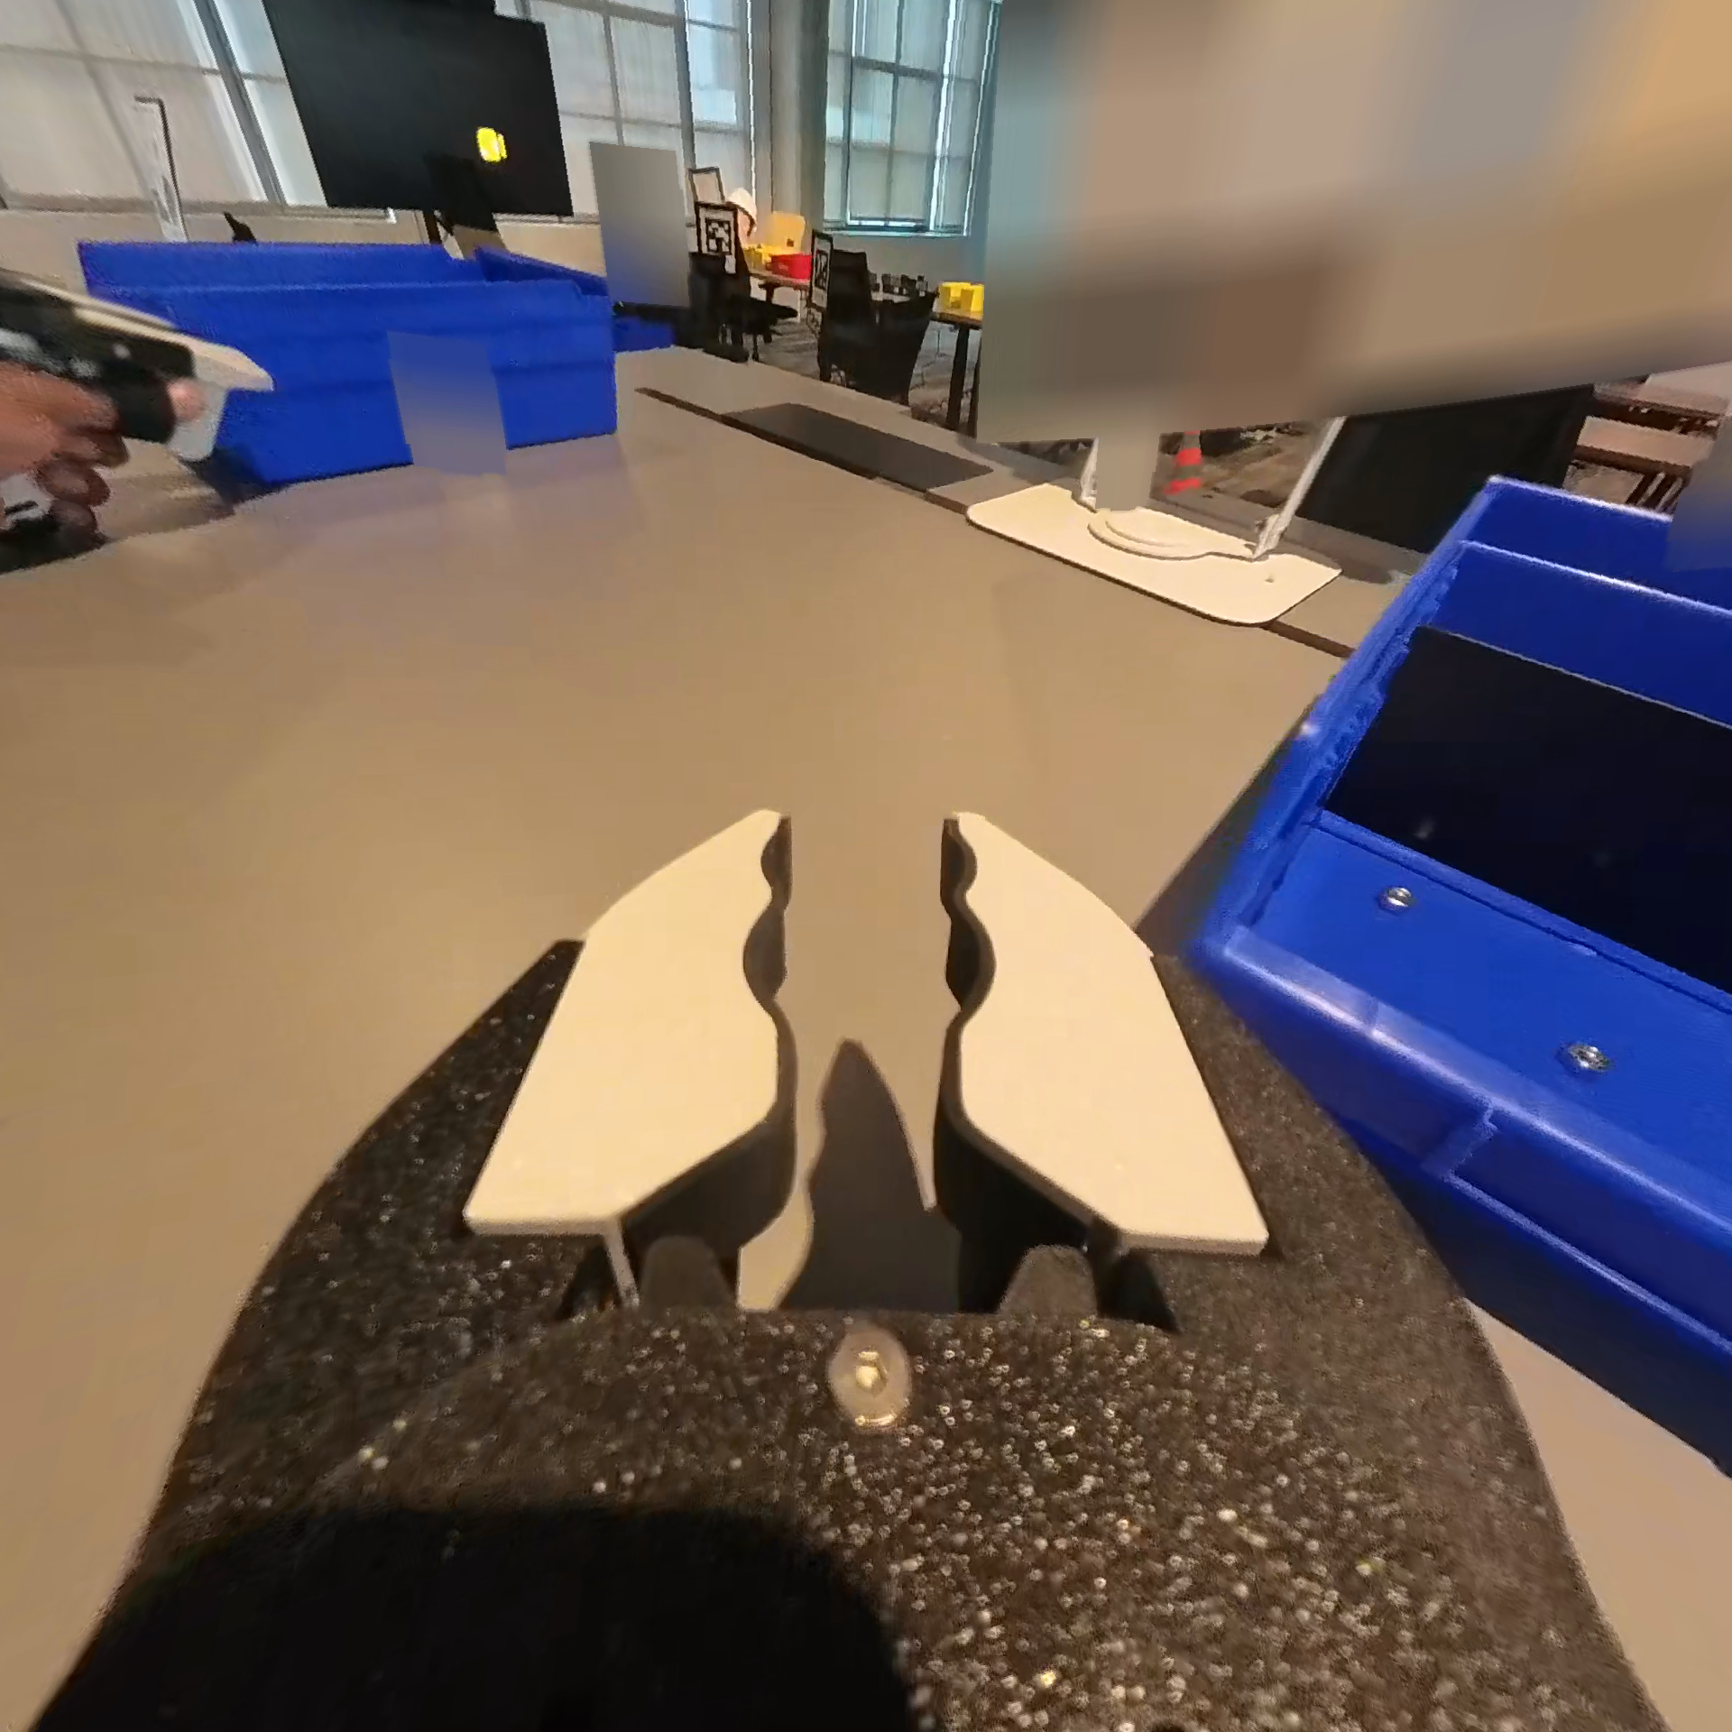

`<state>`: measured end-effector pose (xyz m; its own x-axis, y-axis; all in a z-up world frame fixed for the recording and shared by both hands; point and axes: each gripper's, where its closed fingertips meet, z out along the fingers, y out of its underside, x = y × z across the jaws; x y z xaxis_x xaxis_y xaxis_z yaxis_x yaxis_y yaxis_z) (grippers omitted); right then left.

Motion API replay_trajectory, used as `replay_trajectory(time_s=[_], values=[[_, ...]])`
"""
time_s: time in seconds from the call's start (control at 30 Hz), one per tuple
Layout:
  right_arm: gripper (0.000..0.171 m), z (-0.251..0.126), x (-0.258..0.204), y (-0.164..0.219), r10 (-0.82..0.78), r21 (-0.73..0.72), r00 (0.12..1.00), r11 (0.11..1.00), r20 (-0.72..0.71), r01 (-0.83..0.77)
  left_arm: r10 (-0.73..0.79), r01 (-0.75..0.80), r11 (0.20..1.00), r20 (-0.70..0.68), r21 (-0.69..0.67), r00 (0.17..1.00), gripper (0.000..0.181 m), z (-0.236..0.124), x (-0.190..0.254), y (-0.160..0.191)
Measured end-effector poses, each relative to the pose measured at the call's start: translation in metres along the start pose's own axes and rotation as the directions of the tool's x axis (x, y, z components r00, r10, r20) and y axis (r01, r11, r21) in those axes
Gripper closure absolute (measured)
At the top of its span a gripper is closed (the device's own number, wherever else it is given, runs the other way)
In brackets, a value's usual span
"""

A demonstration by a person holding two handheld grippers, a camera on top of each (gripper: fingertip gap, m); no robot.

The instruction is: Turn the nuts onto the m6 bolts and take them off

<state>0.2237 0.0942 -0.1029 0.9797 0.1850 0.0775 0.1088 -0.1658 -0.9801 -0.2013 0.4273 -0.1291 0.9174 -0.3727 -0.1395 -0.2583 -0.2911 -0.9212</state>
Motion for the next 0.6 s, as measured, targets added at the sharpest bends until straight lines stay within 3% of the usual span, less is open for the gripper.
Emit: replay_trajectory(time_s=[0.13,0.27,0.4,0.6], values=[[0.142,0.002,-0.004,0.002,-0.063,-0.022,0.998,0.998,-0.019,0.063,0.113,-0.109,0.993,-0.096,0.042,0.989,0.177,-0.008,0.017,-0.001],[0.143,0.005,-0.004,0.006,-0.073,-0.051,0.997,0.996,-0.022,0.072,0.369,-0.347,0.925,-0.147,0.154,0.918,0.174,-0.032,0.053,0.002],[0.140,0.009,0.007,0.009,-0.017,-0.076,0.998,0.997,-0.053,0.013,0.468,-0.402,0.876,-0.268,0.268,0.842,0.175,-0.068,0.086,0.010],[0.133,0.004,0.039,0.001,0.037,-0.007,0.966,0.999,-0.257,-0.040,0.591,-0.362,0.804,-0.562,0.472,0.579,0.175,-0.133,0.139,0.028]])
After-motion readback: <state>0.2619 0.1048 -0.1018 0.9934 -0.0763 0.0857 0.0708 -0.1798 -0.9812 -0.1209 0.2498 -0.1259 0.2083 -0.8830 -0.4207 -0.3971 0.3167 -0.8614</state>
